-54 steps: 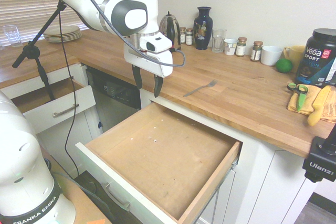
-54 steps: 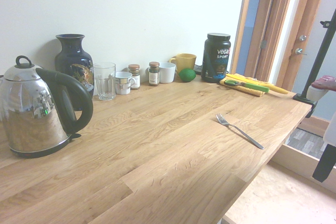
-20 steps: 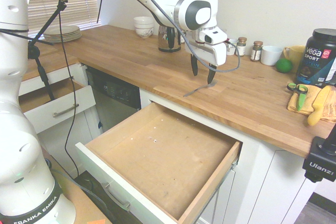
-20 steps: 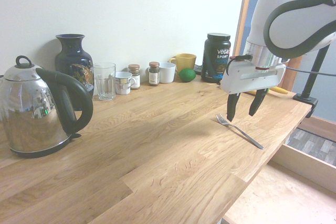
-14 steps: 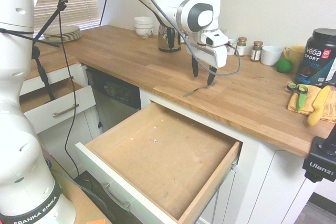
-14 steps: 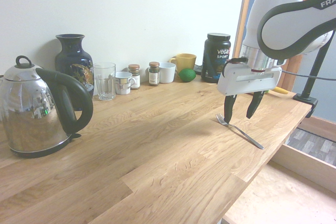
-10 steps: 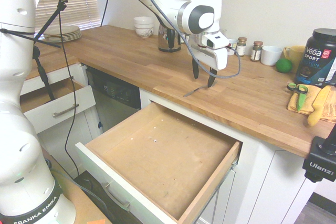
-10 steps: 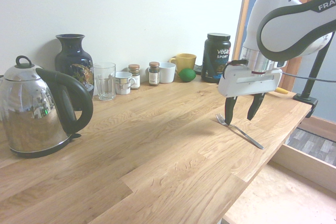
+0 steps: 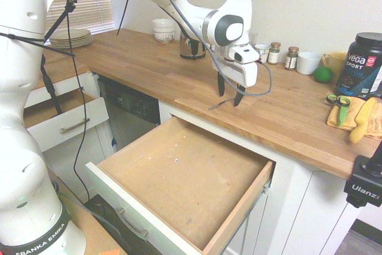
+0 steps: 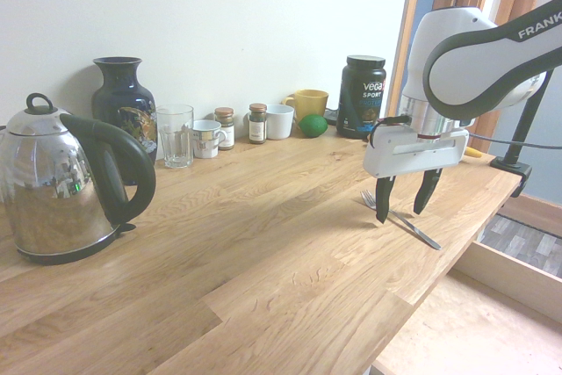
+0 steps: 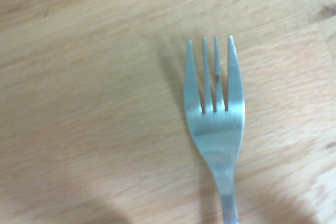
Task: Put fork in the drawer
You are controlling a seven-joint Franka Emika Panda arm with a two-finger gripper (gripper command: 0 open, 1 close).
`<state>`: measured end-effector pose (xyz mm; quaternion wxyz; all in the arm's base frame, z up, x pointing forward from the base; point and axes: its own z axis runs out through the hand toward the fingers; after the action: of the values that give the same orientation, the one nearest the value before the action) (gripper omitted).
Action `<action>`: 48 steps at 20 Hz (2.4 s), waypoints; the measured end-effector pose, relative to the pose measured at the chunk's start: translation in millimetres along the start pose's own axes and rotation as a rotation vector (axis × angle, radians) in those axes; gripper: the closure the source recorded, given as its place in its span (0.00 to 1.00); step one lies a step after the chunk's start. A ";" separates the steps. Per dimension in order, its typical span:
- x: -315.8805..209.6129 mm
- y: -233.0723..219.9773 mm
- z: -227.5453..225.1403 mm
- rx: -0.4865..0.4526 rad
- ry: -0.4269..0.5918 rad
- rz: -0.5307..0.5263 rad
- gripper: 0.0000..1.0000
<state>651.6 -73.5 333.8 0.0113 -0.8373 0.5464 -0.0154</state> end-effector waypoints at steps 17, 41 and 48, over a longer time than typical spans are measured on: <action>11.3 -11.5 1.0 0.020 0.018 -0.003 1.00; 0.3 -17.8 3.2 0.021 0.007 -0.016 1.00; -5.9 -20.8 -39.9 0.071 0.031 -0.042 1.00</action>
<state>666.7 -59.8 374.3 0.0323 -0.8472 0.5281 -0.0477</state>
